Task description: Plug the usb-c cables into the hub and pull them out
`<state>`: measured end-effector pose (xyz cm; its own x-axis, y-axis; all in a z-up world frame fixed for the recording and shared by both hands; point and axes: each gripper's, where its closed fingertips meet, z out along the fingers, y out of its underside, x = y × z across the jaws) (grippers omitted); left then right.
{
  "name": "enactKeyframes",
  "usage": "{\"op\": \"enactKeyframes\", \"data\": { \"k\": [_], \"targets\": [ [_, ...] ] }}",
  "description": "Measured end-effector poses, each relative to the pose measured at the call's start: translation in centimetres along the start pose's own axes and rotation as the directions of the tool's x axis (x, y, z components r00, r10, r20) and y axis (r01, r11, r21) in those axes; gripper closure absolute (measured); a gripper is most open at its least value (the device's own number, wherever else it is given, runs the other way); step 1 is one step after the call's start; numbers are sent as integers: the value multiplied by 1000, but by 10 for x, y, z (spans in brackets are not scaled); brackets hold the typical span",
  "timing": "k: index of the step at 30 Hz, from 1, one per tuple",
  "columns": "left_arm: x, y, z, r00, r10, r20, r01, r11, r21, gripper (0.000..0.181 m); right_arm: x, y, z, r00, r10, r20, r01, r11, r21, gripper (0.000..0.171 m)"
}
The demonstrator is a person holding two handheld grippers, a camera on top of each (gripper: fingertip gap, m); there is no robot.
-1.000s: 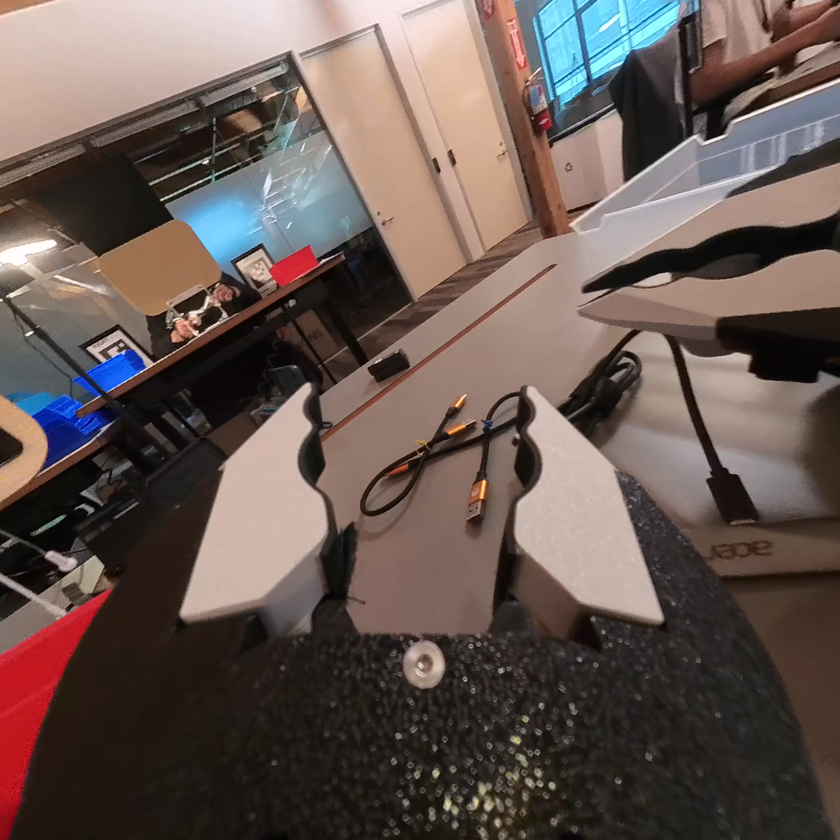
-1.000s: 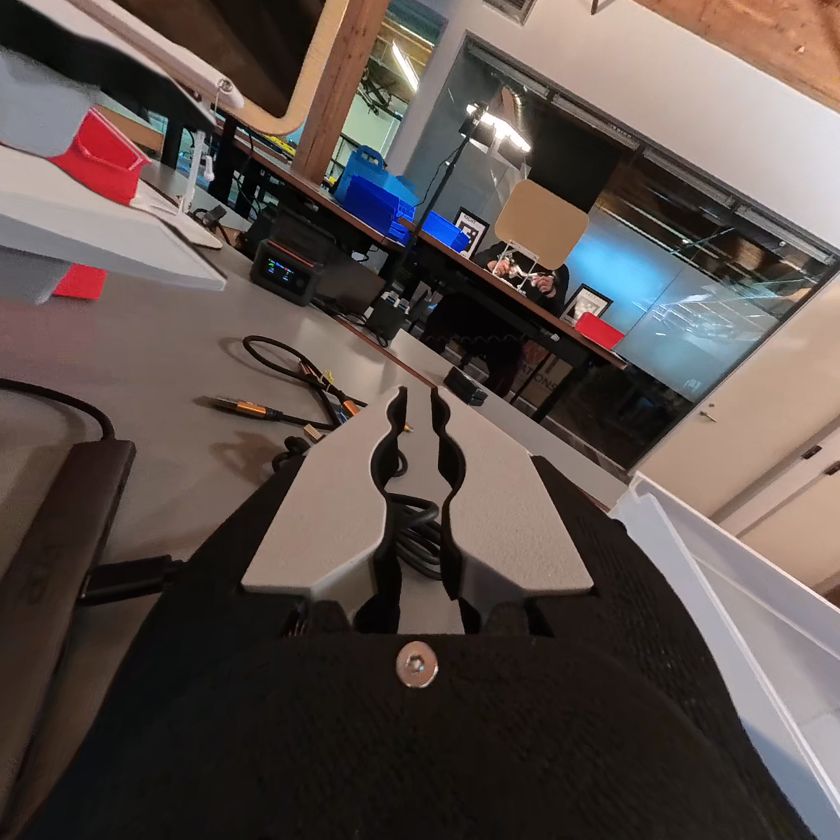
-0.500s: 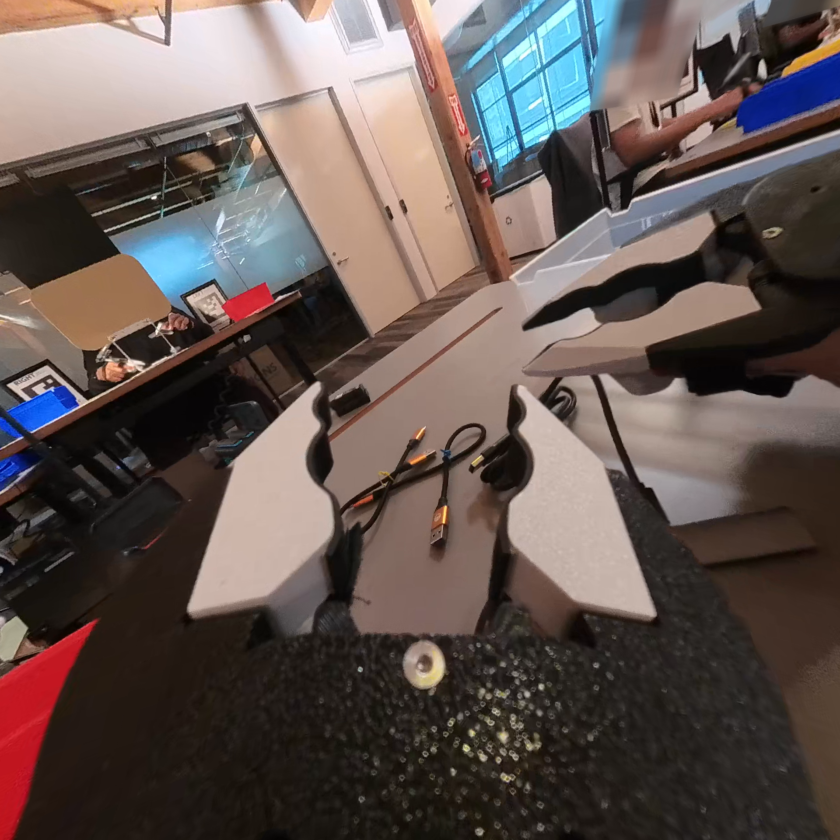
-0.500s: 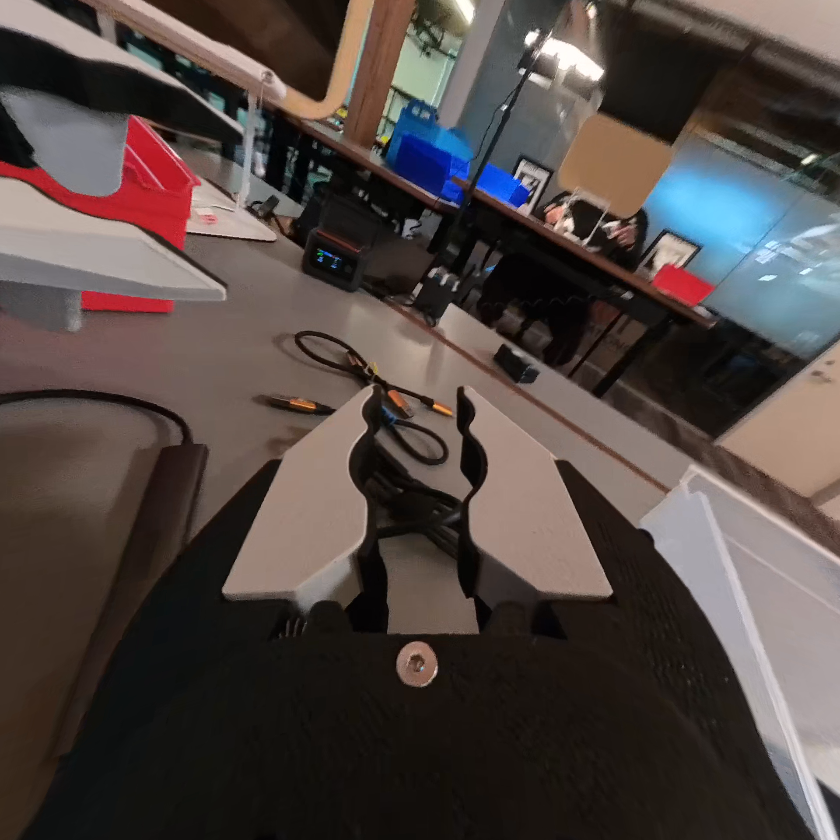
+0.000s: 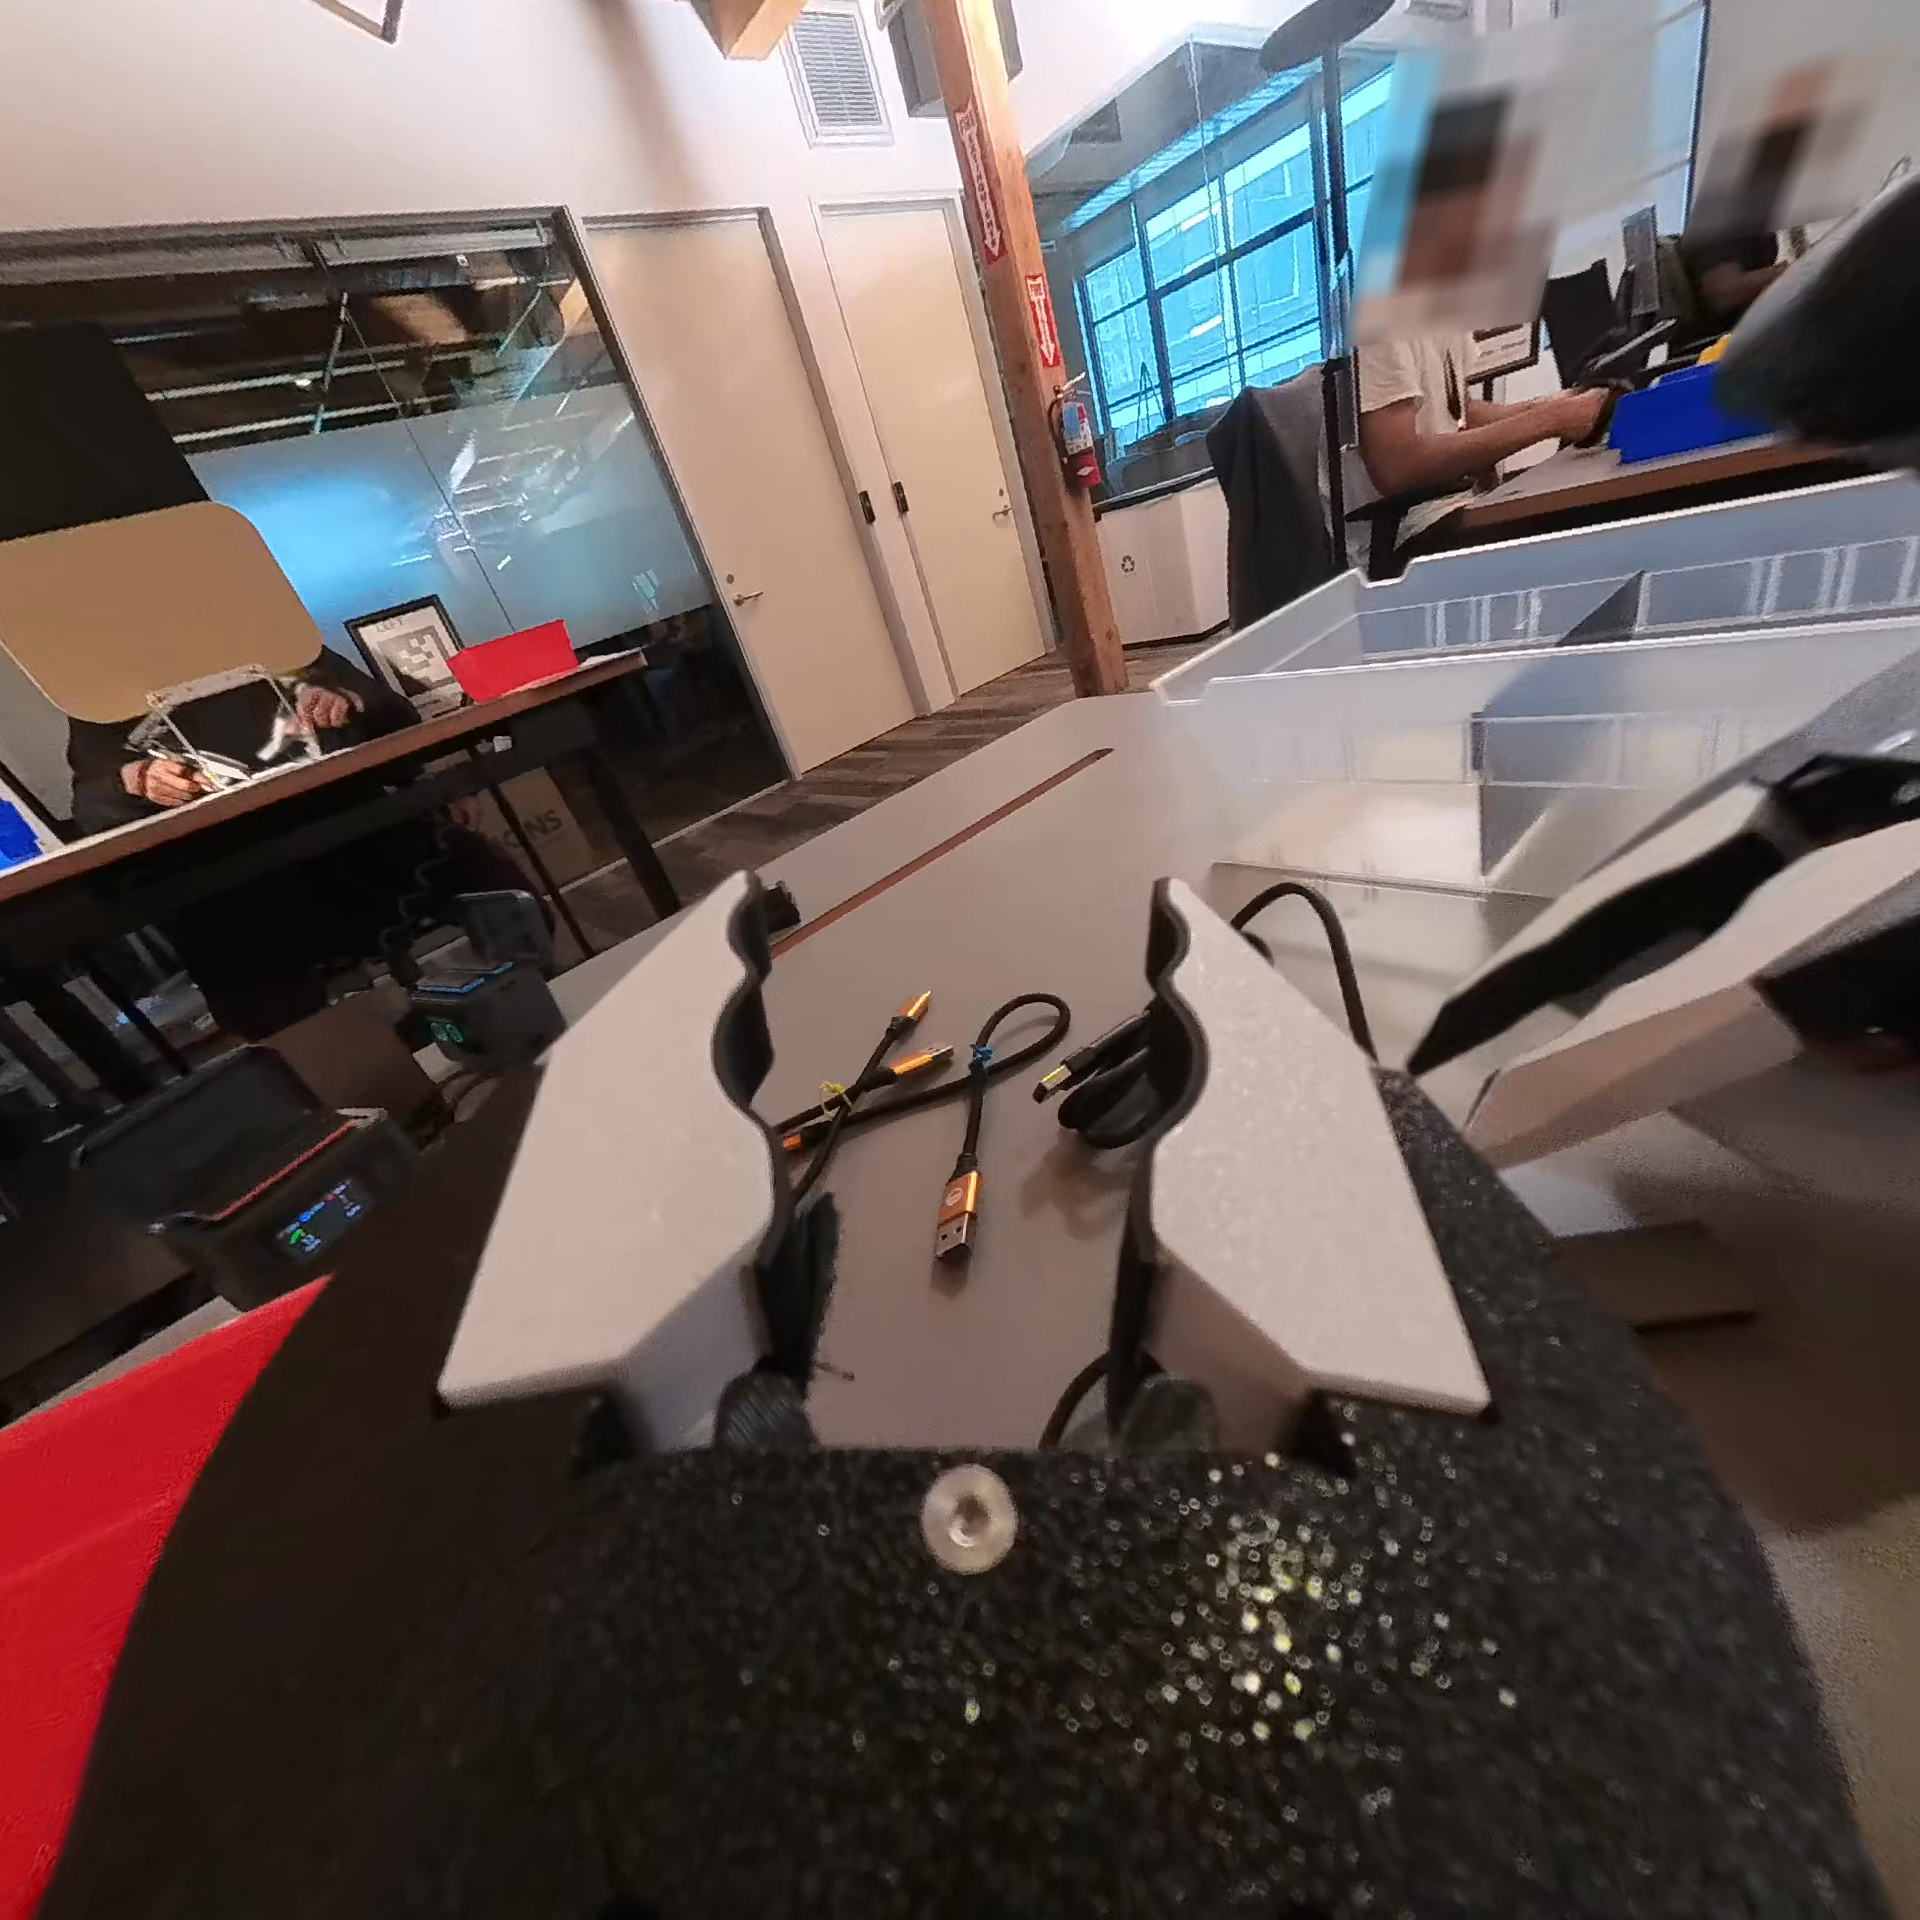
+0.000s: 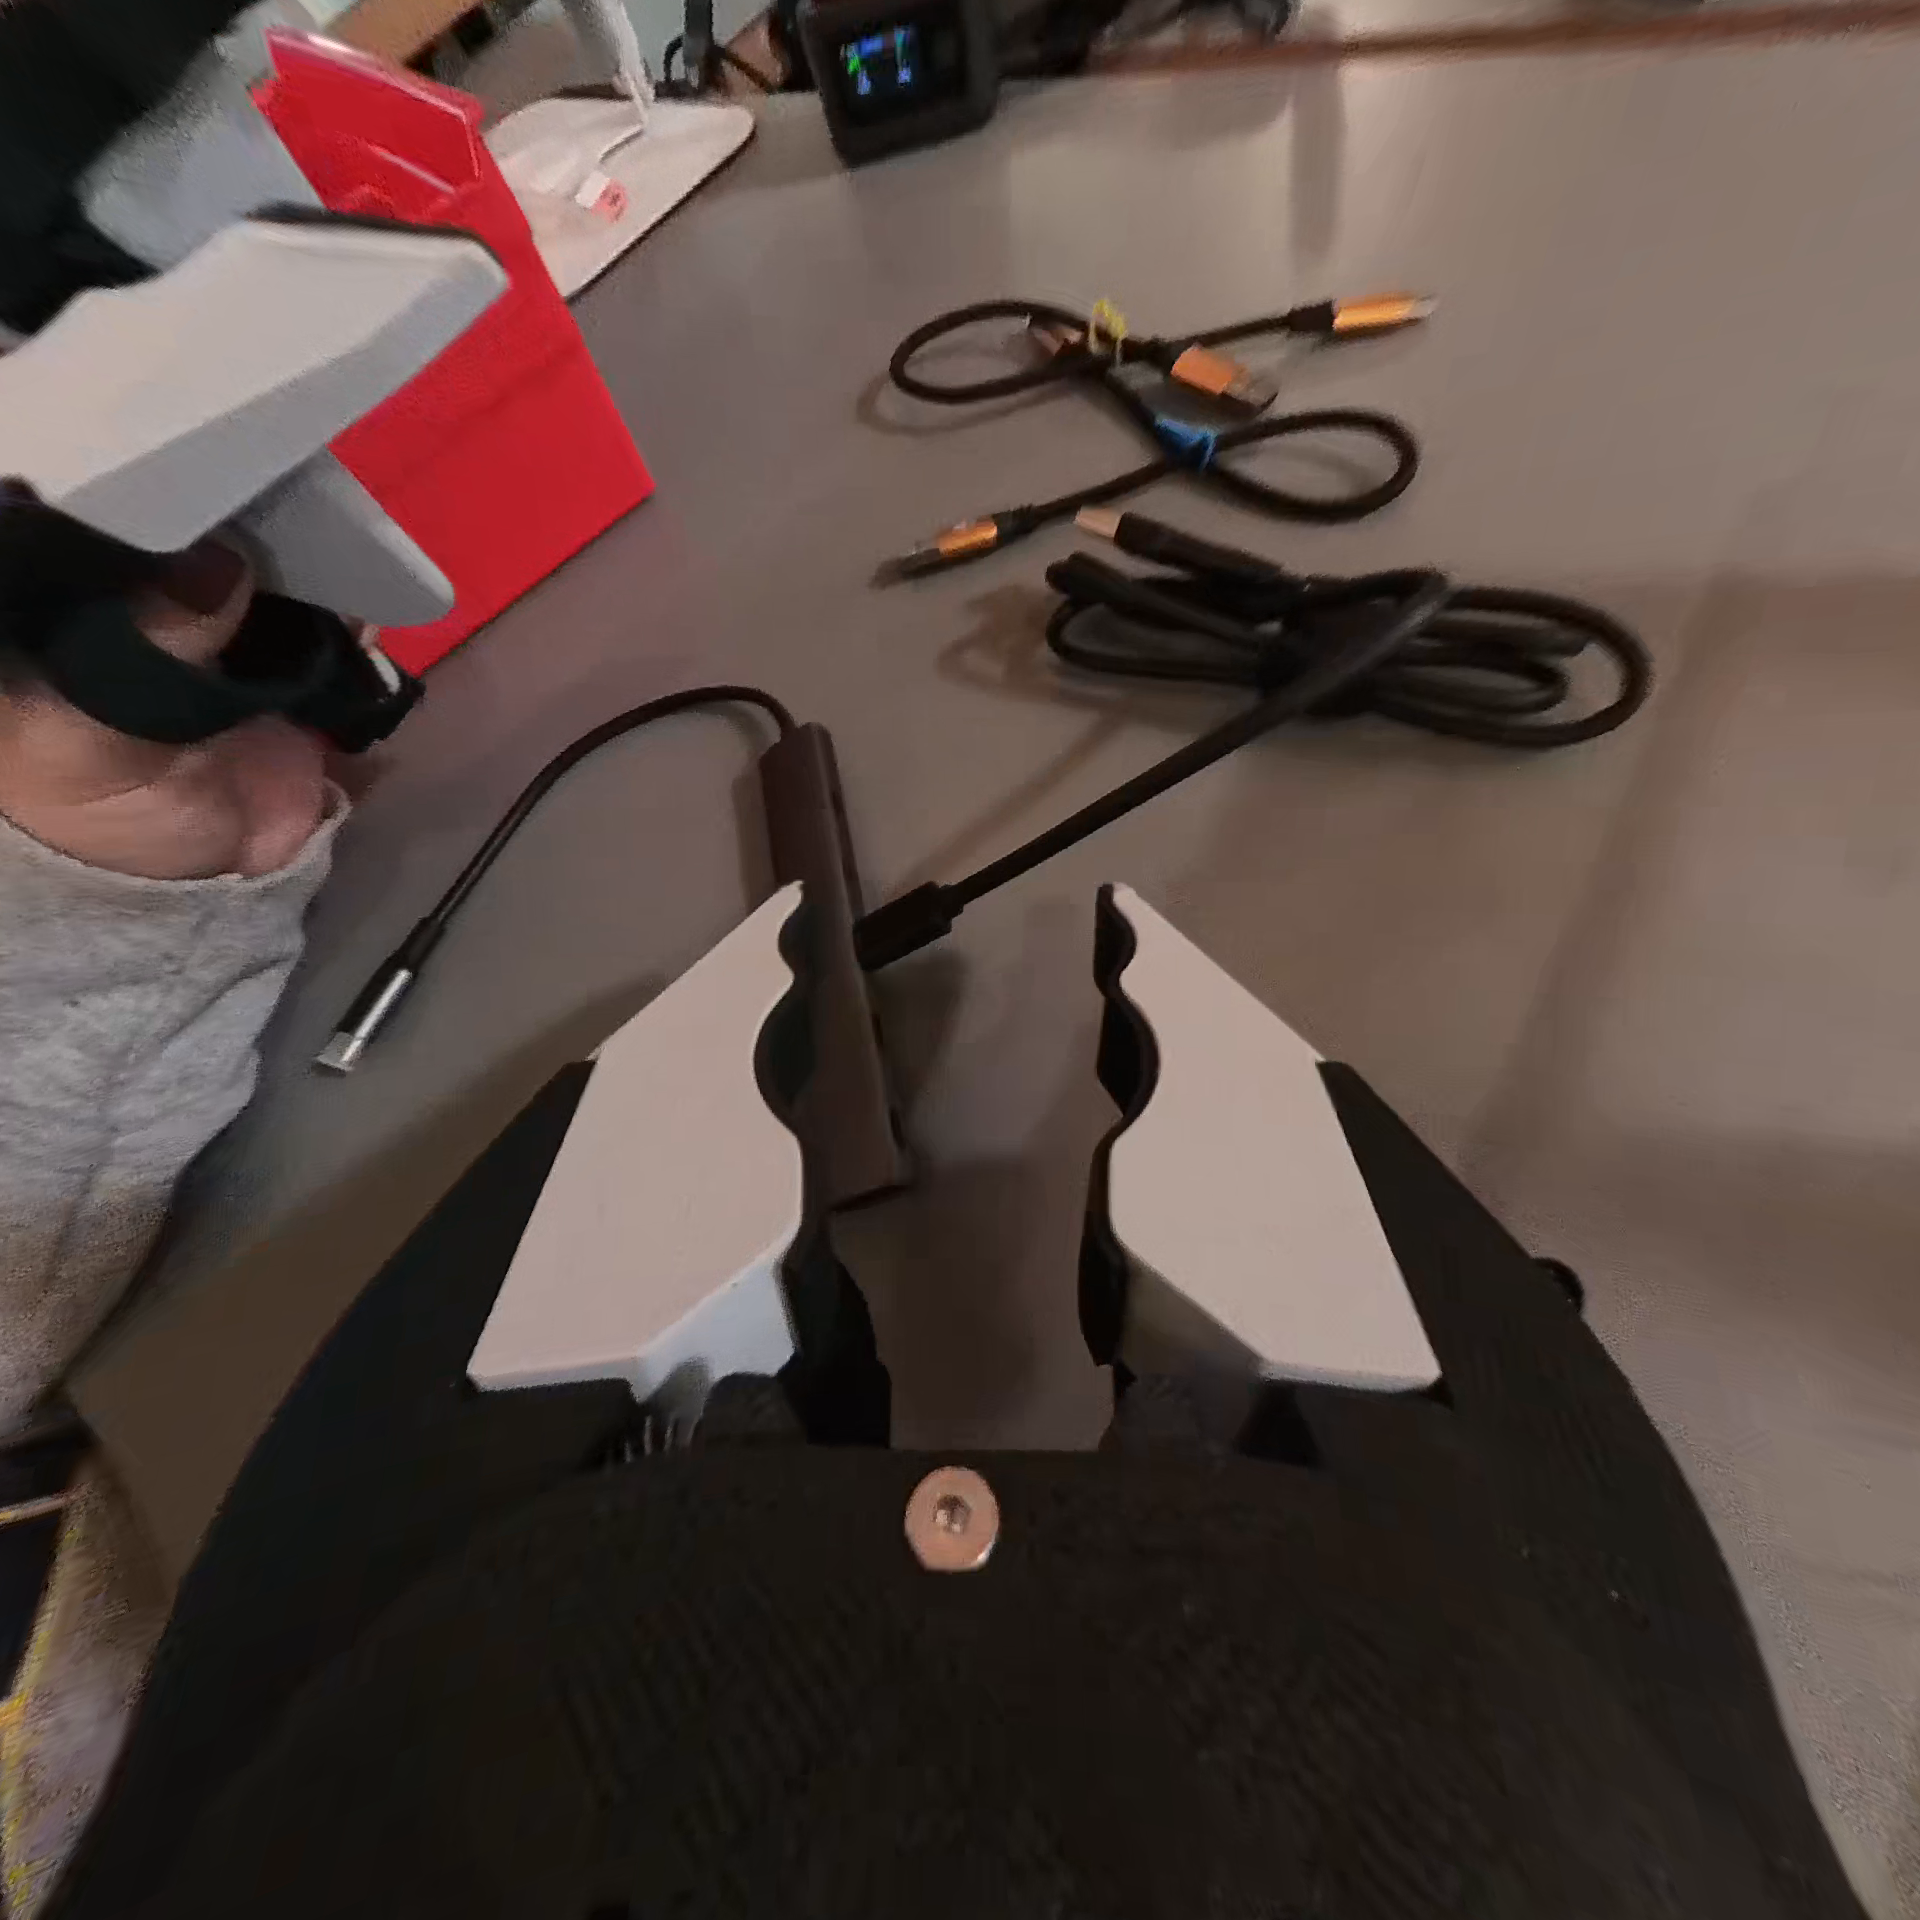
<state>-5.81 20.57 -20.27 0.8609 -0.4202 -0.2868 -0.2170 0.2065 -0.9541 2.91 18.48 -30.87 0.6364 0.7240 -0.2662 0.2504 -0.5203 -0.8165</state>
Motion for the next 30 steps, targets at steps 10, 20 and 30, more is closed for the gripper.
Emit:
{"op": "enactKeyframes", "data": {
  "k": [10,20,30],
  "targets": [
    [-6,-11,-8,994,-101,-46,104,993,55,116,-17,-5,17,945,165,283,-170,985,-6,162],
    [87,-39,-43,567,-314,-761,420,905,-60,181,-18,-94,-44,952,-113,283,-13,912,409,165],
    [97,-21,-23,375,-582,-722,590,751,-298,128,-69,-103,-73,821,-310,479,11,848,530,167]
  ]
}}
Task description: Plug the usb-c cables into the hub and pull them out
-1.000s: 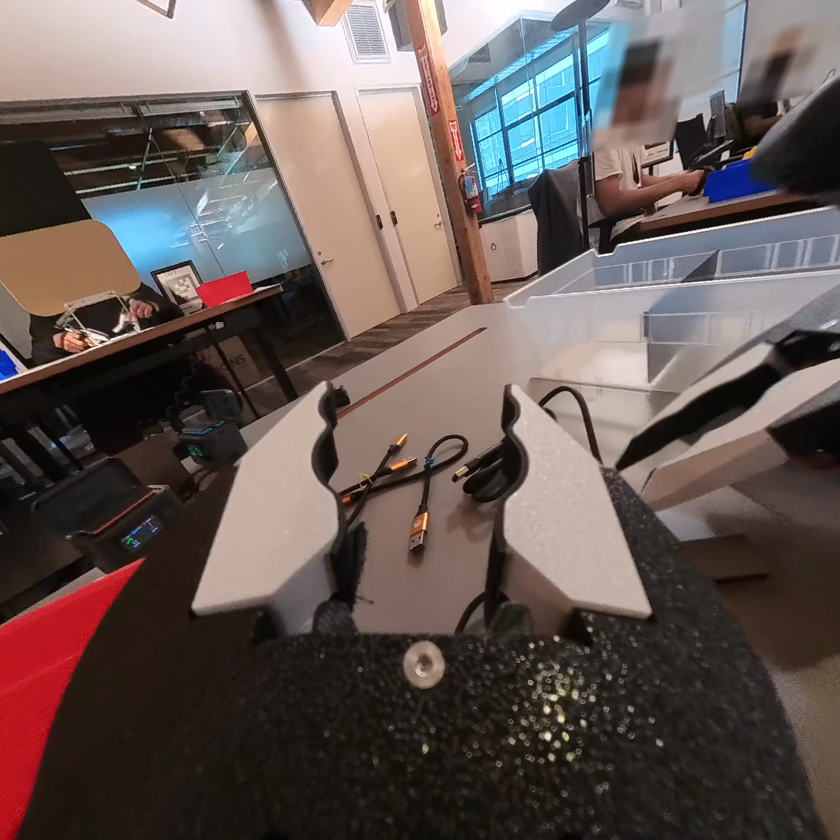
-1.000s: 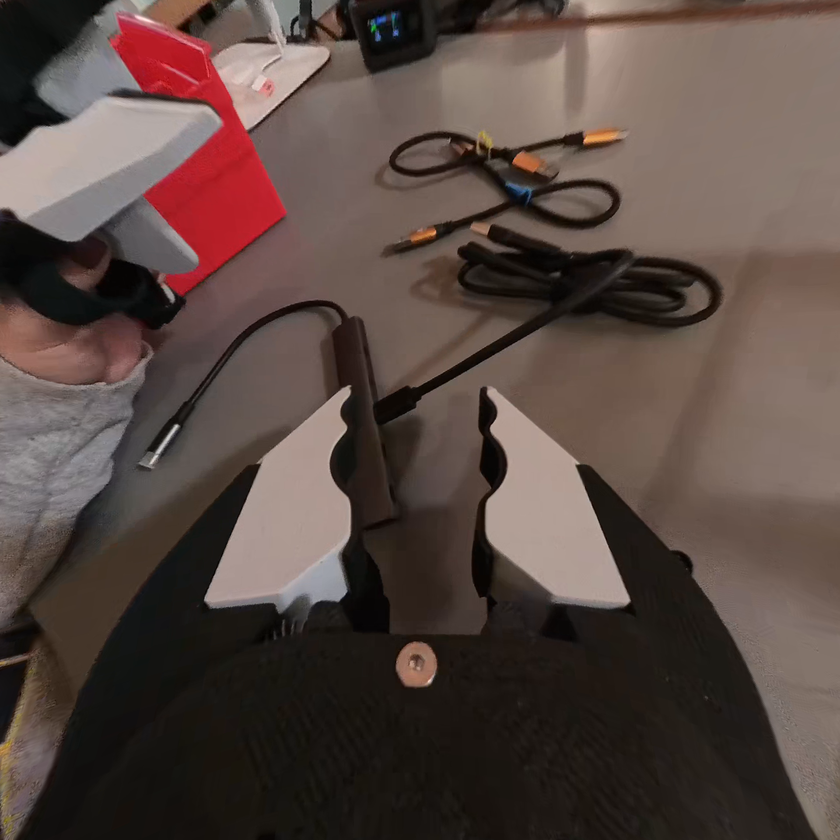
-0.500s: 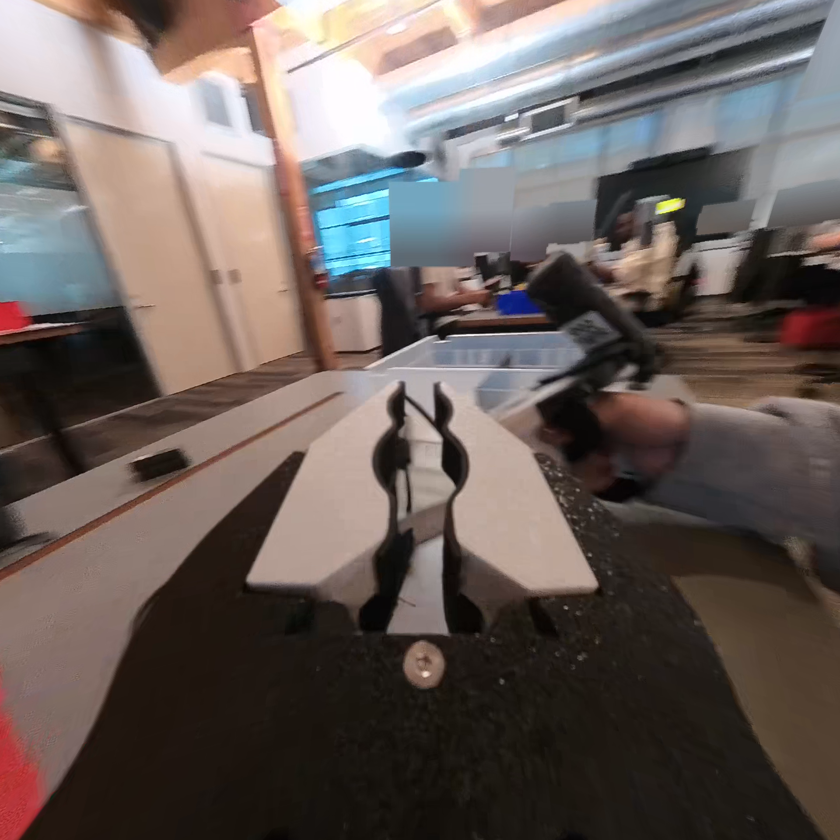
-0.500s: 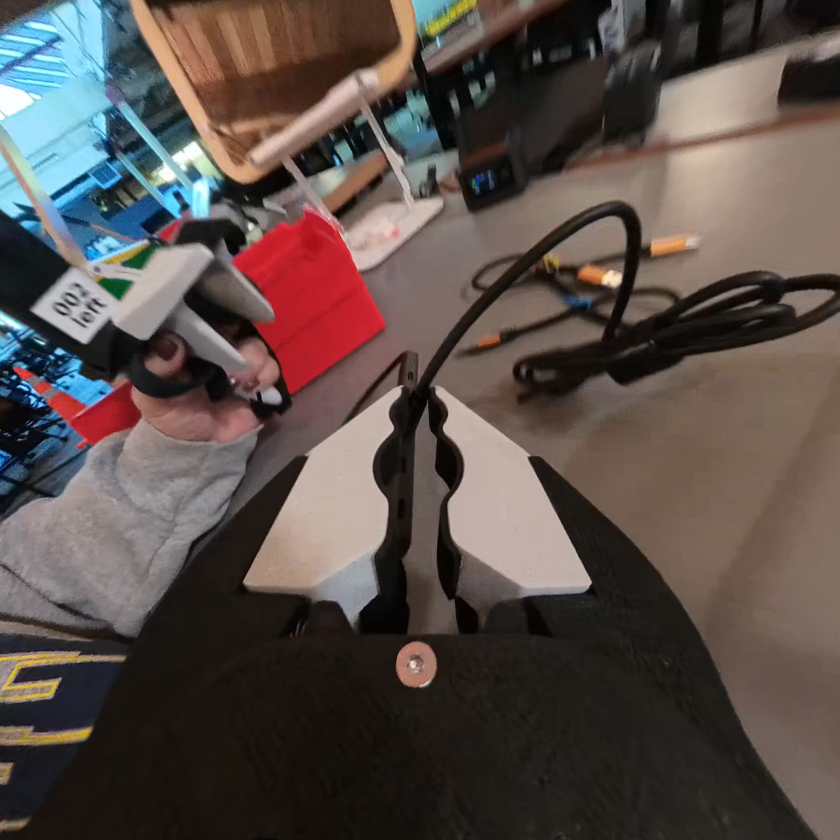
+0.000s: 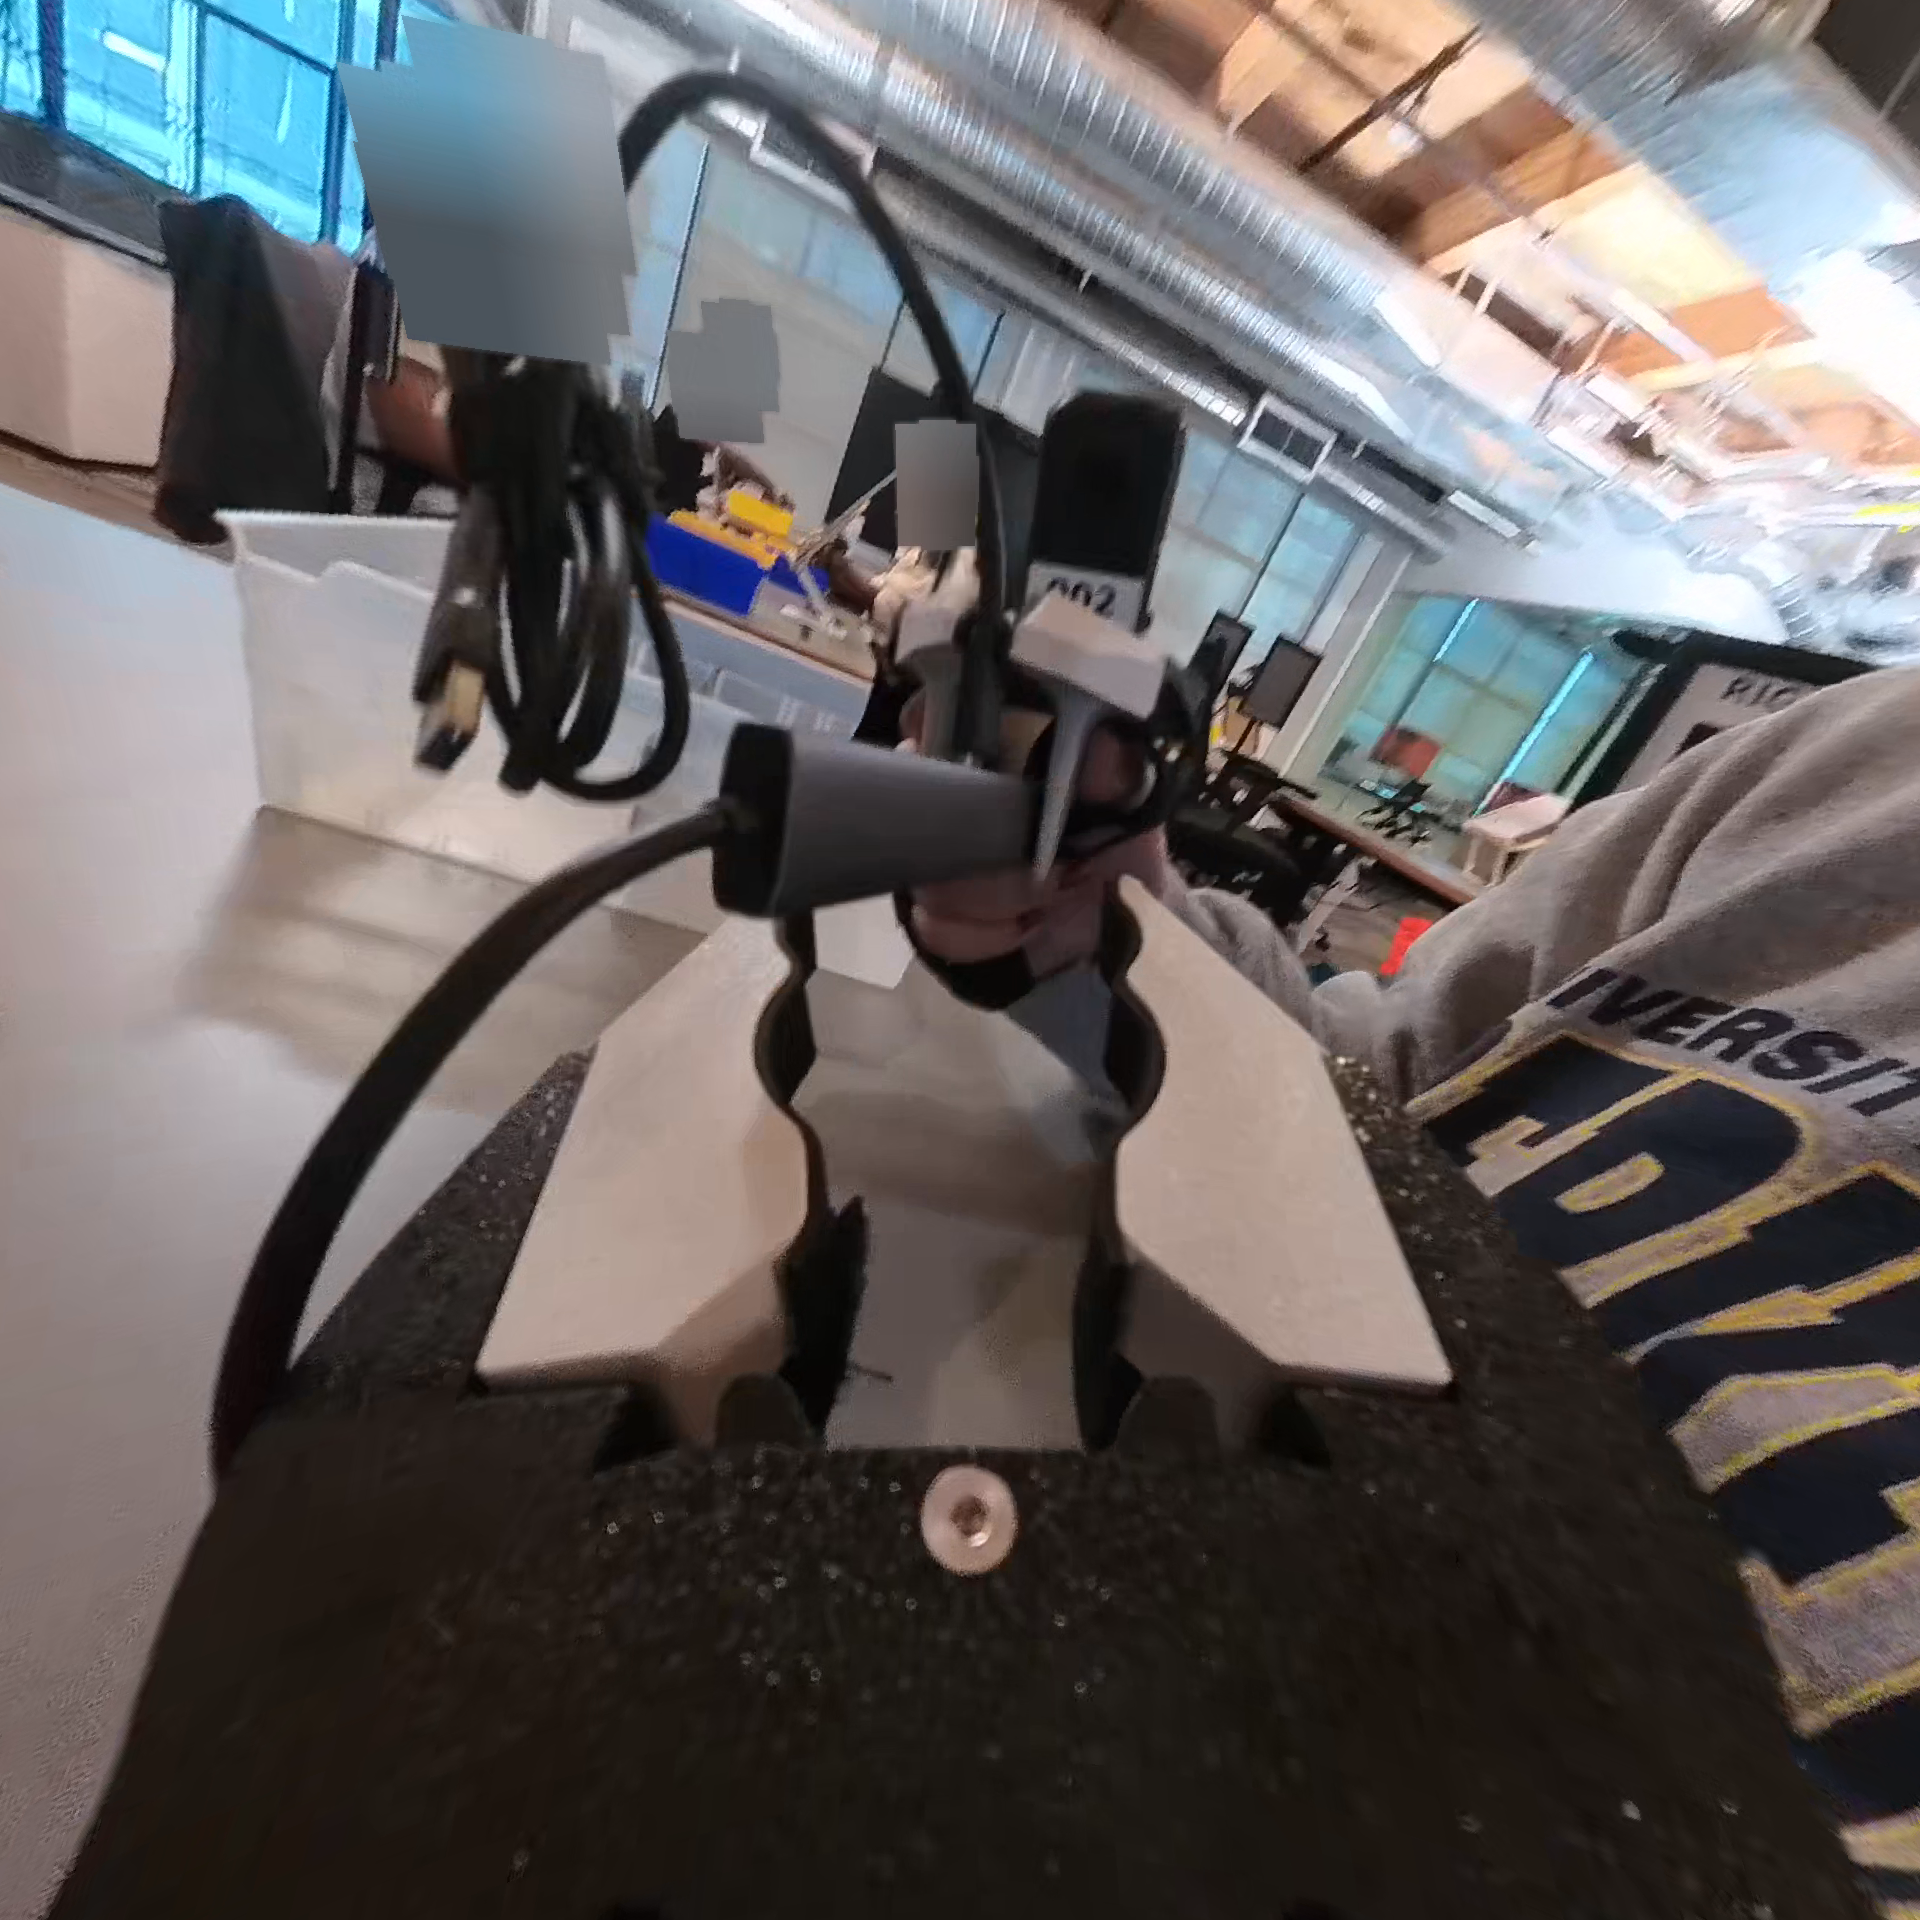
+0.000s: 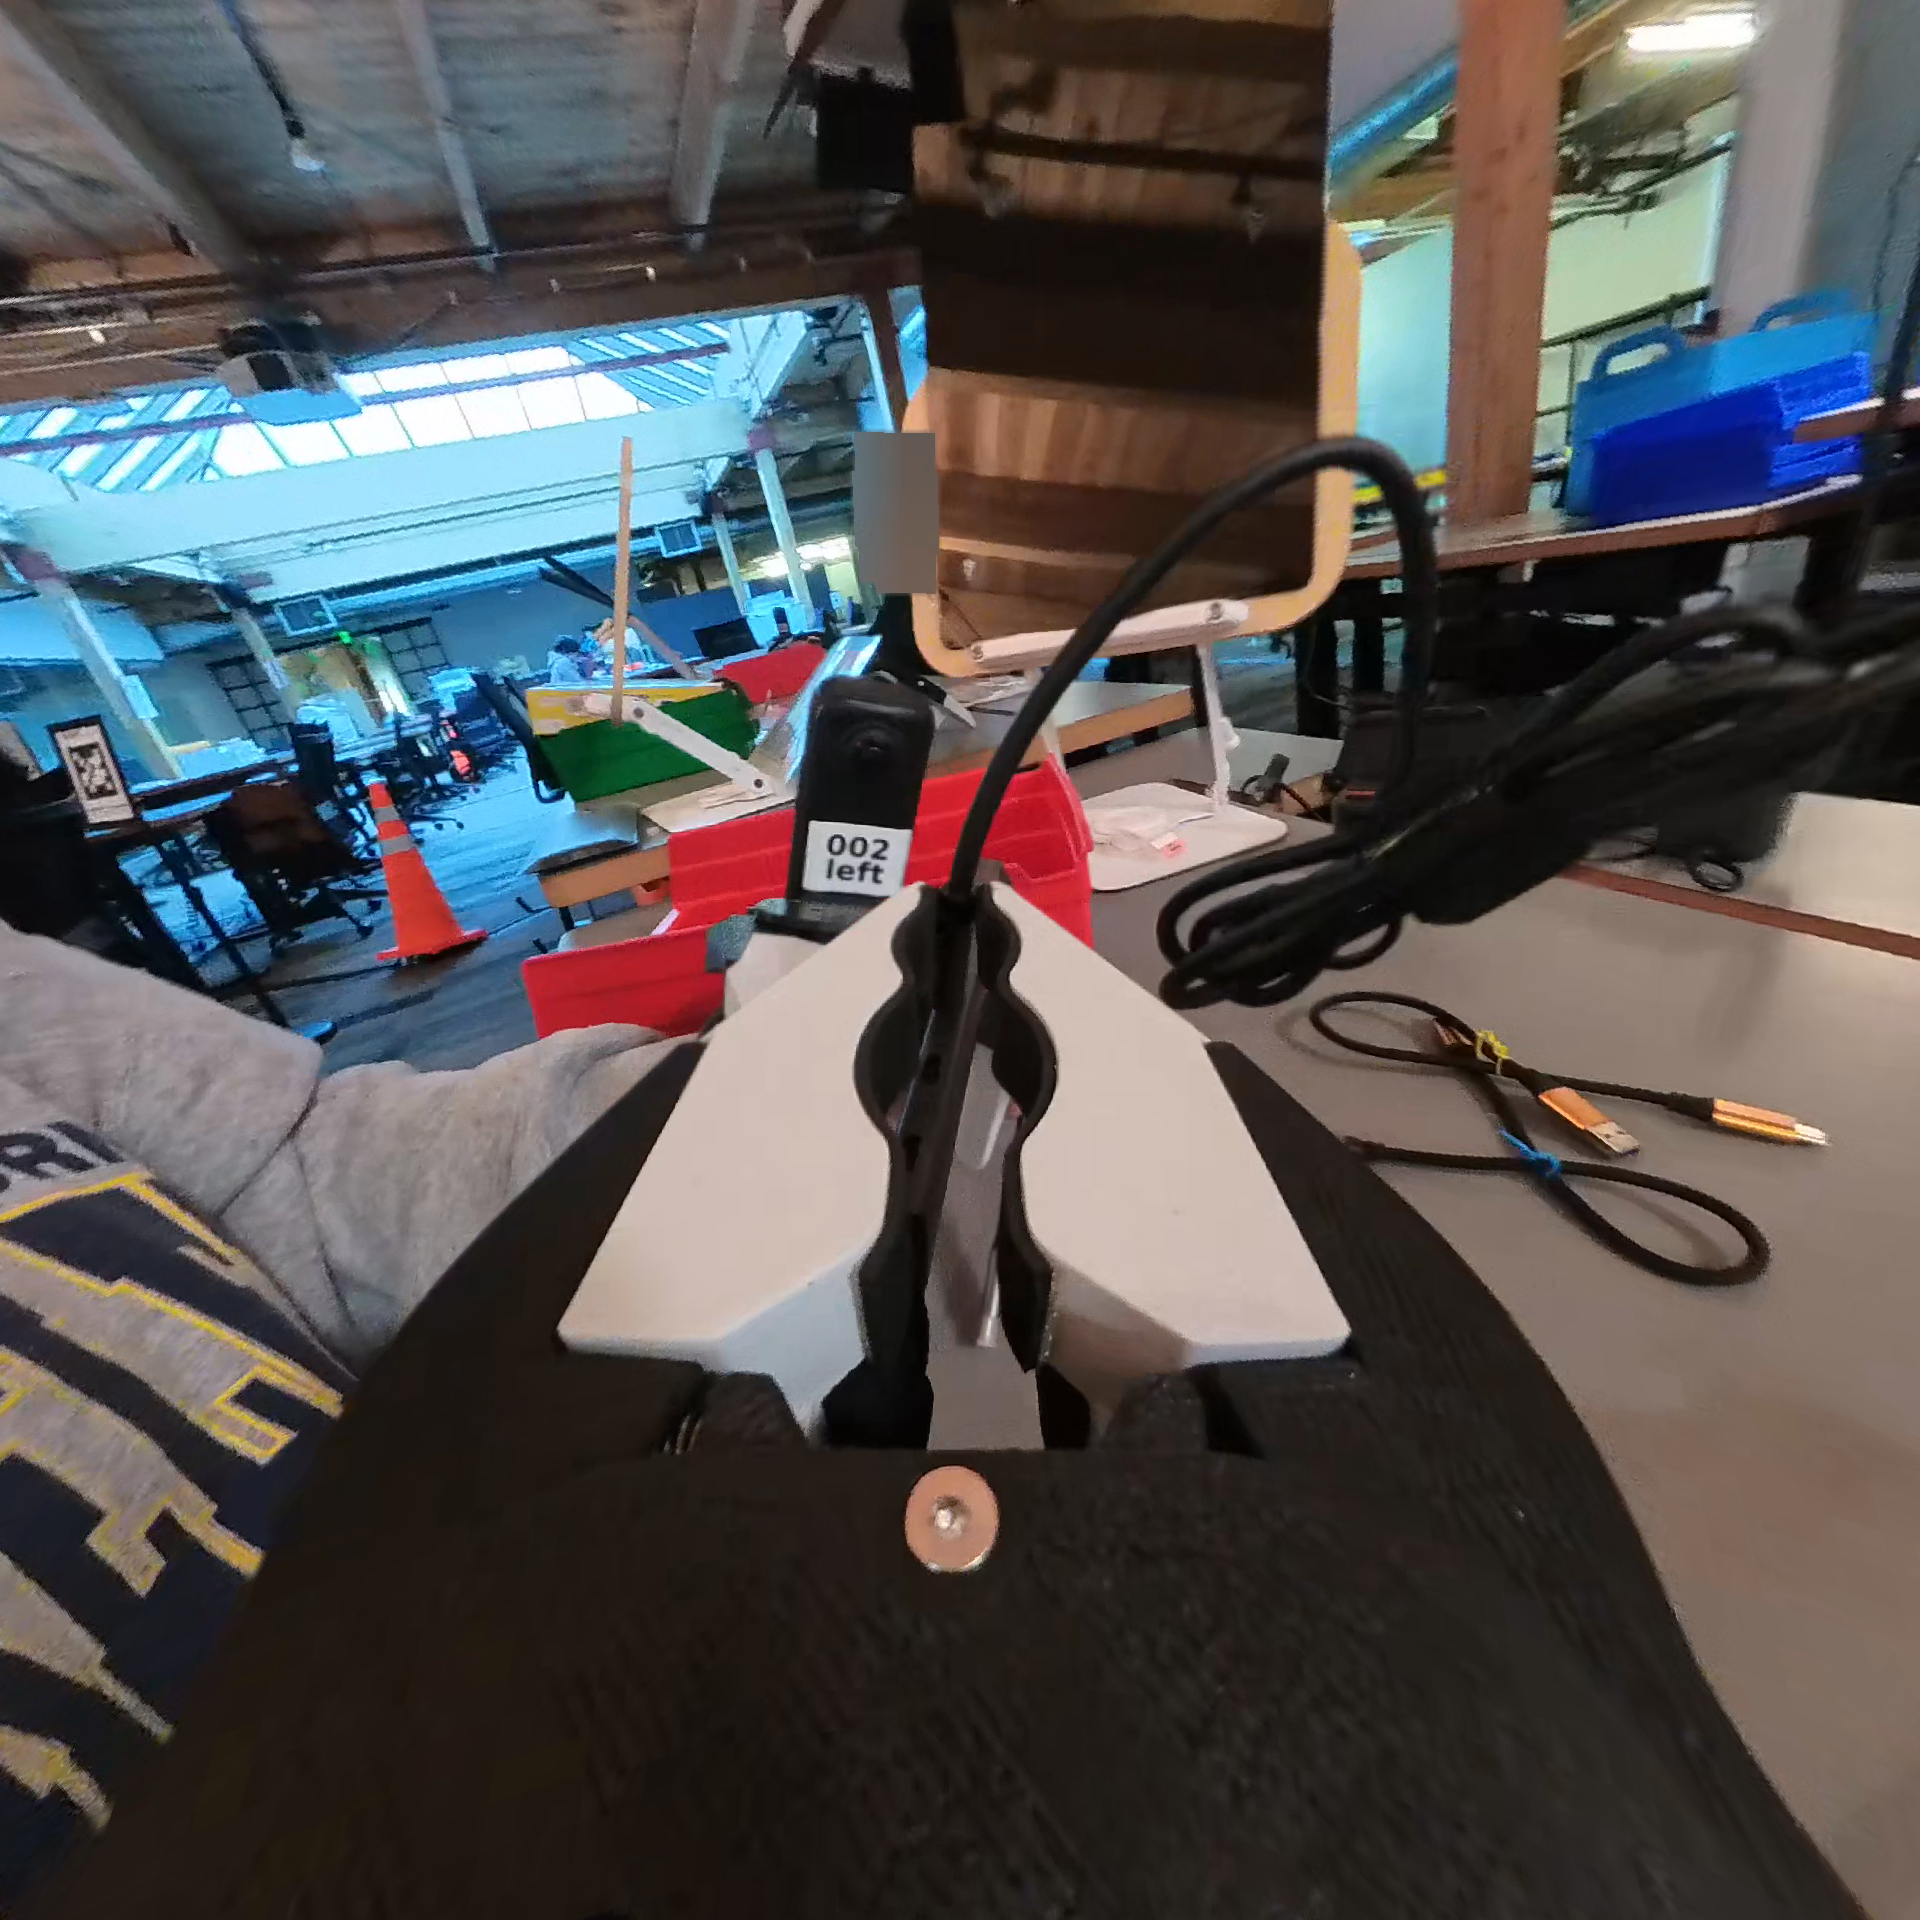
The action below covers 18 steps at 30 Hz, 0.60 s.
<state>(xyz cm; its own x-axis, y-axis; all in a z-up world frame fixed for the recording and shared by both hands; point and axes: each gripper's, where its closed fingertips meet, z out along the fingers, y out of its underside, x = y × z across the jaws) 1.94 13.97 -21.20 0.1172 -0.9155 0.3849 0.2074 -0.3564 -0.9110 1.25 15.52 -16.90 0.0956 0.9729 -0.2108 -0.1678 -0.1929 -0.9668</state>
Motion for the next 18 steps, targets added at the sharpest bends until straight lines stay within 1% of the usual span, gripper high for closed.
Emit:
{"op": "enactKeyframes", "data": {
  "k": [3,5,7,11,12,14,17,18],
  "targets": [
    [5,-7,-1,999,-21,-46,24,998,59,137,-5,3,0,999,19,41,-20,999,25,166],
    [7,-9,-3,998,-19,-65,24,996,81,153,-7,2,-2,997,43,66,-46,998,47,166],
    [7,-9,-2,998,5,-56,0,996,87,168,-9,2,-3,994,65,87,-70,996,59,166],
    [16,-9,-2,995,56,-88,-47,994,97,174,-11,3,-7,989,97,110,-104,992,67,165],
    [14,-7,-1,996,68,-66,-63,995,76,173,-10,4,-8,989,110,95,-116,992,57,166],
    [8,0,-2,994,109,10,-109,994,1,174,-6,12,-12,993,114,17,-114,993,-7,165],
    [-5,20,-5,962,226,151,-199,964,-175,173,-6,16,-33,992,75,-99,-89,986,-141,143],
    [-6,28,-7,949,269,167,-227,945,-235,173,-10,12,-44,992,48,-114,-68,982,-175,142]
  ]
}}
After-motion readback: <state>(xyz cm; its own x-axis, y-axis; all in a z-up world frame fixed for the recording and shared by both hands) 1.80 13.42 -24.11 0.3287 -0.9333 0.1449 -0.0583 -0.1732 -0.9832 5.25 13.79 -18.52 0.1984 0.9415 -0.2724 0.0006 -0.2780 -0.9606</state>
